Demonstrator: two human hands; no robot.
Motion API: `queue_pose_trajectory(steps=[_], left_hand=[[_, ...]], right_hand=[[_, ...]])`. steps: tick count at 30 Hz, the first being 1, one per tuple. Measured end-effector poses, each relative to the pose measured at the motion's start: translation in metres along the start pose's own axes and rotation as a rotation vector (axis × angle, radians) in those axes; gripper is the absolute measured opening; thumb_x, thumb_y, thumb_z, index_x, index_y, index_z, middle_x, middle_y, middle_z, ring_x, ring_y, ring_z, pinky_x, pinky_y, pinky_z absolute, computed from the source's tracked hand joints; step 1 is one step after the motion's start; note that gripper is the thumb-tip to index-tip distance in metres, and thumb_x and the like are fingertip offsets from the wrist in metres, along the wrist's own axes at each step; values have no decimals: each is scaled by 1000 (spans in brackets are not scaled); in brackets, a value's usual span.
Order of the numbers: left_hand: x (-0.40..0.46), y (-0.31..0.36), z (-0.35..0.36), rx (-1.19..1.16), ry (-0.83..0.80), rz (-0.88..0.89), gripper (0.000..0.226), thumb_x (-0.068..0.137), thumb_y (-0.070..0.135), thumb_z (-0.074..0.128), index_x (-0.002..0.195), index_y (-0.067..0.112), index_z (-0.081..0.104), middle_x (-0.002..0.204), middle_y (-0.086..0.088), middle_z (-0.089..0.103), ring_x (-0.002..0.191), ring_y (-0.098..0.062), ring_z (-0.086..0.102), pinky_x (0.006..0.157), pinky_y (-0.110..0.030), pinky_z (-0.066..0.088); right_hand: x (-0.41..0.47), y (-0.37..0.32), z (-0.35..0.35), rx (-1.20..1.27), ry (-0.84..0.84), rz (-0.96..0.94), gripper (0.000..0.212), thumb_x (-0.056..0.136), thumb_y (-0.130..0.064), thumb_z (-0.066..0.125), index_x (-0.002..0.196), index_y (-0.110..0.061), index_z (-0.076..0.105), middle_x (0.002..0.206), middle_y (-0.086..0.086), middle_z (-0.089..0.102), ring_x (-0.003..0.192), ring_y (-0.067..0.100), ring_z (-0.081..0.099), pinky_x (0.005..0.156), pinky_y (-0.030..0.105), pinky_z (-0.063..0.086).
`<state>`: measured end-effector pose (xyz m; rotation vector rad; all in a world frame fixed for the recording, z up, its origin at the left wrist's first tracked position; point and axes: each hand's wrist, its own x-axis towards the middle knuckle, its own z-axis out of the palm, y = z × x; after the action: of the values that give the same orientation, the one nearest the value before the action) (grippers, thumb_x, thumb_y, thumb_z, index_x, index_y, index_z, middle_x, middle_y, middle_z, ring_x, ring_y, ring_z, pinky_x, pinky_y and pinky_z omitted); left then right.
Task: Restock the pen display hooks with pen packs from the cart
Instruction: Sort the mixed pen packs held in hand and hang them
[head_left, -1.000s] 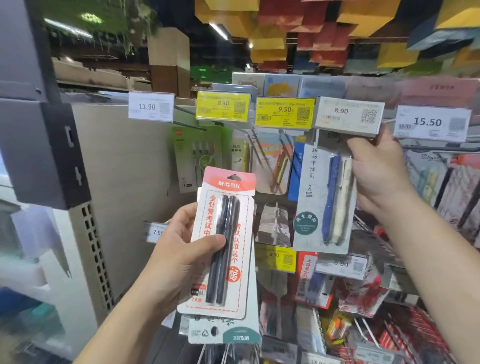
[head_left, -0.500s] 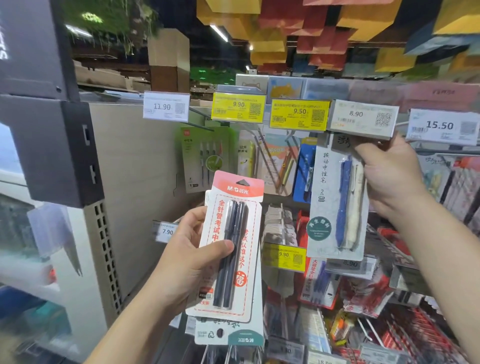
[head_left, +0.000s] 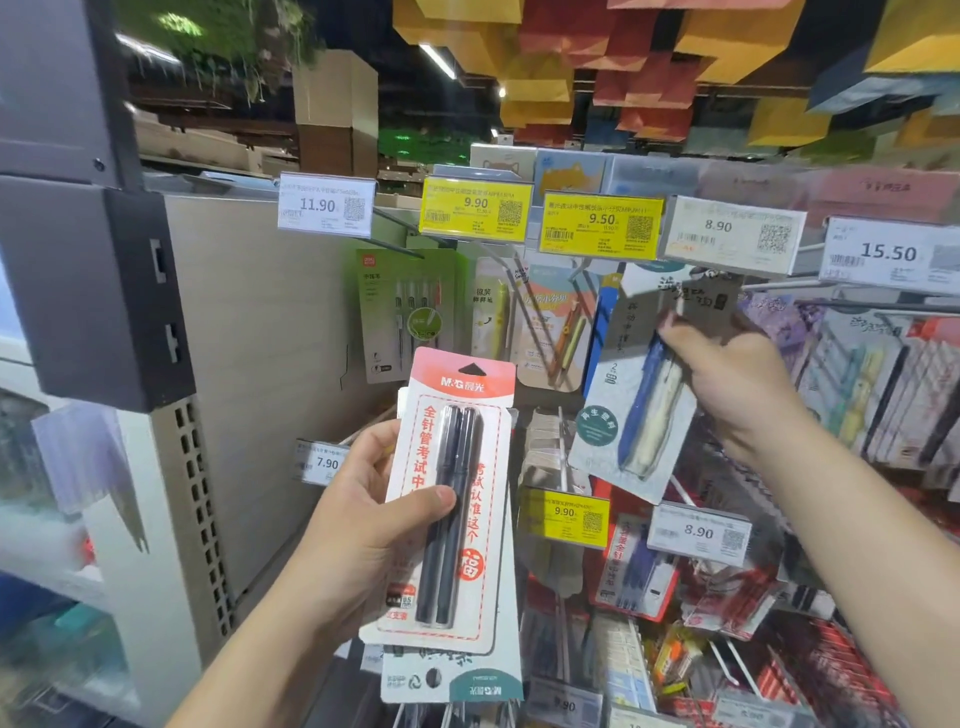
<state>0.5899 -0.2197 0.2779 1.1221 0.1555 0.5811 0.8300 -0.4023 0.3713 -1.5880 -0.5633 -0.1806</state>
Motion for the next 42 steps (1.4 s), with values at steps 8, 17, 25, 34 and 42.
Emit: queue_pose_trajectory(steps=[8, 17, 25, 34, 42], left_hand=[[5, 2, 0, -21, -13, -10, 58, 75, -10, 74, 124, 16, 57, 114, -29, 72, 82, -39, 76, 60, -46, 63], [4, 3, -9, -25, -4, -35, 57, 72, -7, 68, 124, 14, 57, 113, -30, 72, 80, -39, 75, 61, -48, 64], [3, 6, -16, -76, -6, -41, 62, 67, -7, 72, 124, 12, 56, 112, -32, 72, 80, -41, 76, 61, -48, 63], [-9, 4, -4, -126, -88, -71, 50, 81, -2, 67, 128, 9, 53, 115, -29, 72, 80, -36, 76, 63, -45, 65], [-16, -16, 19, -96, -234, -151, 46, 83, 2, 69, 126, 8, 53, 116, -25, 73, 91, -37, 75, 71, -44, 66]], right_hand=[[23, 17, 17, -28, 71, 33, 57, 91, -35, 77, 138, -13, 56, 136, 7, 63, 126, 25, 58, 114, 44, 43], [69, 42, 33, -322, 128, 151, 86, 90, -66, 64, 155, -15, 39, 163, 10, 37, 146, 35, 40, 120, 47, 36], [70, 35, 37, -348, 92, 200, 83, 101, -52, 57, 162, -10, 20, 169, 15, 23, 152, 41, 26, 122, 53, 28], [11, 27, 28, -241, 348, 91, 10, 95, -29, 63, 101, -23, 58, 110, 5, 63, 122, 28, 56, 110, 38, 41], [-99, -7, 17, -25, 93, 23, 8, 103, -26, 58, 100, -22, 63, 82, -1, 67, 72, 13, 61, 67, 30, 47]])
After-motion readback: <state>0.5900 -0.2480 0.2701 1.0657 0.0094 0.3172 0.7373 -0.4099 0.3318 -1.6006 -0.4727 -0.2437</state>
